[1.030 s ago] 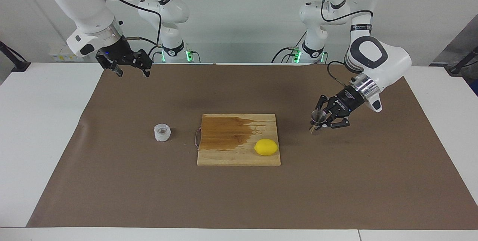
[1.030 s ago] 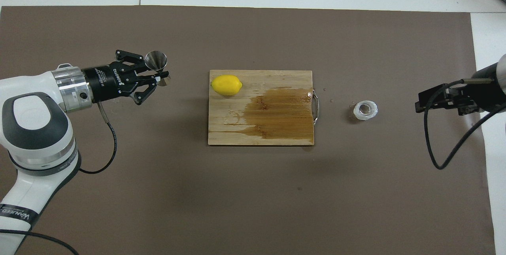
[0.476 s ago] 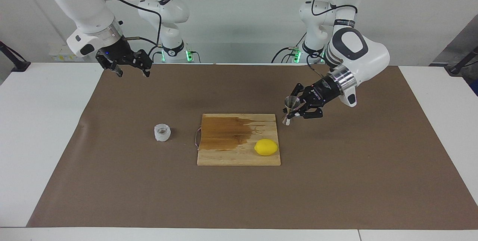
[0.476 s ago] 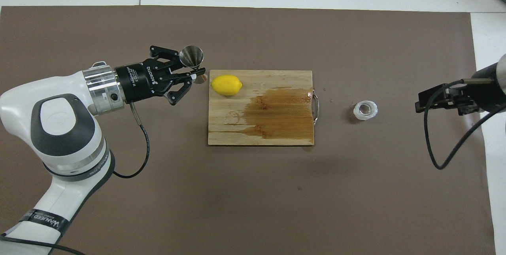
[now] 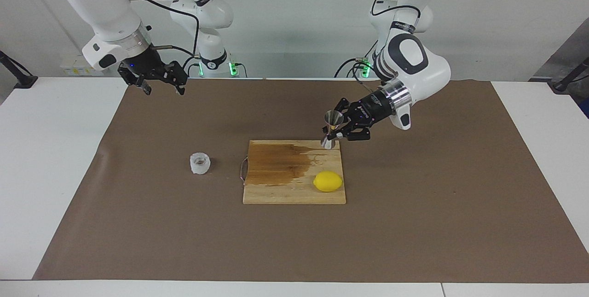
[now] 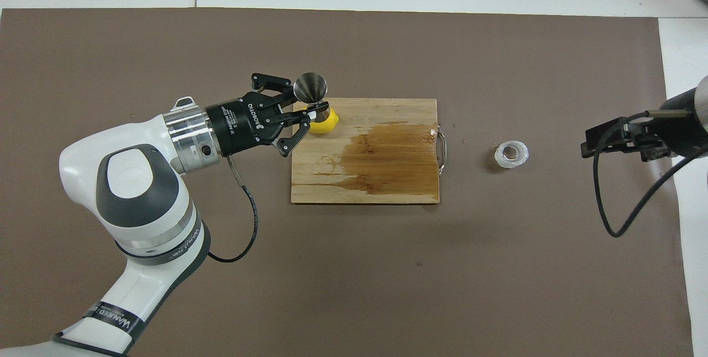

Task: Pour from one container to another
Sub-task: 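Lift the jigger with the left gripper and carry it over the board, then lower the jigger upright onto the board and open the left gripper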

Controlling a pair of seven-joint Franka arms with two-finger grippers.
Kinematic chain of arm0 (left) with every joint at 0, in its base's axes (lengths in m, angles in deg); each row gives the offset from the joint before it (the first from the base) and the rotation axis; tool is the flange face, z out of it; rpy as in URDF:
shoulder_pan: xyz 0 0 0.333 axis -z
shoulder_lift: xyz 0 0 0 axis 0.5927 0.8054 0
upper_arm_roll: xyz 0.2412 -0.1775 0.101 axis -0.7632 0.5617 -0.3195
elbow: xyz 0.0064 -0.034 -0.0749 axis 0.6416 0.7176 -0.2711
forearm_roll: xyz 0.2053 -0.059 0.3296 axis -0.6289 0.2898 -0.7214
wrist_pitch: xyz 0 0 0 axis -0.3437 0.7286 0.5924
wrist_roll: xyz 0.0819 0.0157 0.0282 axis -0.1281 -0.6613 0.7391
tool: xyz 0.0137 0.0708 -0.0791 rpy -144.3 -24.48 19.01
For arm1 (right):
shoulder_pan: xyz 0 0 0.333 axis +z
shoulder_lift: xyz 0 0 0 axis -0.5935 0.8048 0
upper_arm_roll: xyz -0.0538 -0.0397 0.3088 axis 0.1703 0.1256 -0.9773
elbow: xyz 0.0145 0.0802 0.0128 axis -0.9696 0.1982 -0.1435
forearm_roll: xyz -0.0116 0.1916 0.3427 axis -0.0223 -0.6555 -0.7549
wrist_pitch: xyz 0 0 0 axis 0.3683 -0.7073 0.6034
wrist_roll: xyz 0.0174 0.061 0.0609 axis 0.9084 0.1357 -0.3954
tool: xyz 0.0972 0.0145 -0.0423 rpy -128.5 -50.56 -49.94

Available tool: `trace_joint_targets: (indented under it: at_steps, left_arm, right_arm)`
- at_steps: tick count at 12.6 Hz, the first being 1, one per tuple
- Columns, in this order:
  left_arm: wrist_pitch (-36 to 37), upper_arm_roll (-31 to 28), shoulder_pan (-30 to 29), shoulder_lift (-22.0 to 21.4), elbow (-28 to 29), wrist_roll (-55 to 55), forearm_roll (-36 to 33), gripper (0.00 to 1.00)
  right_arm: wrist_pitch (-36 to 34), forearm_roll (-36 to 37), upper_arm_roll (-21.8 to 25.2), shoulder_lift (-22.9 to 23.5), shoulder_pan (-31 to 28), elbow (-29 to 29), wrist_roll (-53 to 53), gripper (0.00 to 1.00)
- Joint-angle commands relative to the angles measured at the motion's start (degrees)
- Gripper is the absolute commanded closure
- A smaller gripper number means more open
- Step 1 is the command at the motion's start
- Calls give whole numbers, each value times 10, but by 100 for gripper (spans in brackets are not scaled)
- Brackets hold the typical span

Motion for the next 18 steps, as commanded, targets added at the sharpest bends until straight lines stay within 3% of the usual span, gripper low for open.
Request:
trace_joint_targets:
  at_steps: [1,4,6,14,18]
  left_arm:
    - [-4,-5,39,29,-2,-110,74,100]
    - [8,-4,46,70,-2,-156,108,100]
    - [6,6,52,95,-1,-225,168,100]
    - [-87,41,70,163,-58,-234,226,100]
    - [-79,44,64,190,-67,-265,226,100]
  right_arm:
    - [-1,-9,-2,-2,-4,3,-3,0]
    - [-1,-9,-2,-2,-4,3,-3,0]
    - [-2,-9,-2,-2,-4,3,-3,0]
    - [-1,-9,-2,-2,-4,3,-3,0]
    - [-1,-9,-2,-2,-4,3,-3,0]
